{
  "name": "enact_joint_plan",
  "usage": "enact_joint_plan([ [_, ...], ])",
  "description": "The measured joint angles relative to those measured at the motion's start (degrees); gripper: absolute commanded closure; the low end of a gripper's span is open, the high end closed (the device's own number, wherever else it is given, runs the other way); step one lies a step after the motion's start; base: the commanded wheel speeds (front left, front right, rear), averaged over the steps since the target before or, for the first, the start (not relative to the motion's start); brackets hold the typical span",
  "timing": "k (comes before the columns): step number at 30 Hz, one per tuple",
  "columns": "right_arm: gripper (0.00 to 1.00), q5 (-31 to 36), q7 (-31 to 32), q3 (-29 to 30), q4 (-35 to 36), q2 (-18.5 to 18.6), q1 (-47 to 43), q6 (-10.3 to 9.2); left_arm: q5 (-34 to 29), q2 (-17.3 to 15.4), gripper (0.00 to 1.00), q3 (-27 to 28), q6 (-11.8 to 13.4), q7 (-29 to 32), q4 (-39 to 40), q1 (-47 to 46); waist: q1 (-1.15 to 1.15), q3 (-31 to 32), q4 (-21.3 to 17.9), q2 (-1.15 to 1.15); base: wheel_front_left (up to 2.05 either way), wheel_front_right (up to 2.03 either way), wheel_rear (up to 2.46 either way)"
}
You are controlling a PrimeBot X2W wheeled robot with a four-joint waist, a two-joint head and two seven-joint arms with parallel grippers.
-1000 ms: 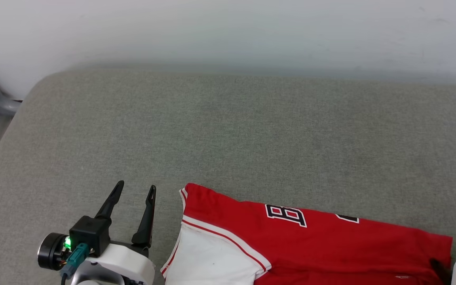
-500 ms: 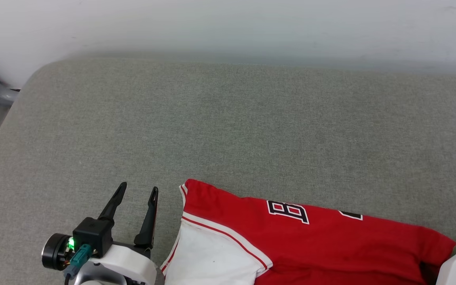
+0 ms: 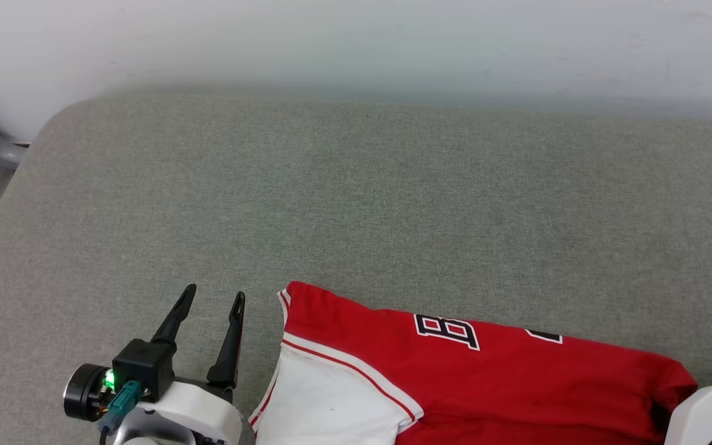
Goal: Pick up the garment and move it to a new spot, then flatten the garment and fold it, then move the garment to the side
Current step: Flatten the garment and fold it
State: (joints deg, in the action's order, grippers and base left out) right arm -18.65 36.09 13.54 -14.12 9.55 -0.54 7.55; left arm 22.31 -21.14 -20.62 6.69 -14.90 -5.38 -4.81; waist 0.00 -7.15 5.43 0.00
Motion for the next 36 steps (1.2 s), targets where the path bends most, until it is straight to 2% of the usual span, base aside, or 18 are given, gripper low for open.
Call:
enact_joint_plan([
  [7,1.0,1.07,-2.86,0.3,-1.21,4.67,1.48,0.02,-0.88,0.29,0.0,0.83,-0.75,0.0,-0.26,0.88,0.0,0.99,-0.08,0.0,0.0,0.0,0.0],
  [15,1.0,3.6,-5.37,3.97,-5.37,10.77,2.93,-0.01,-1.4,0.6,0.0,1.31,-1.65,0.0,-0.66,1.3,0.0,2.16,-0.13,0.0,0.0,0.0,0.0],
  [25,1.0,1.23,-5.65,1.91,-5.54,10.1,2.49,-0.04,-1.49,1.44,0.0,2.09,-2.13,0.0,-1.31,3.25,0.0,5.21,-0.36,0.0,0.0,0.0,0.0],
  [36,1.0,-3.77,1.27,-6.88,7.94,6.91,-2.0,-0.04,-1.49,1.92,0.0,3.36,-2.14,0.0,-1.04,5.6,0.0,8.25,-1.08,0.0,0.0,0.0,0.0],
])
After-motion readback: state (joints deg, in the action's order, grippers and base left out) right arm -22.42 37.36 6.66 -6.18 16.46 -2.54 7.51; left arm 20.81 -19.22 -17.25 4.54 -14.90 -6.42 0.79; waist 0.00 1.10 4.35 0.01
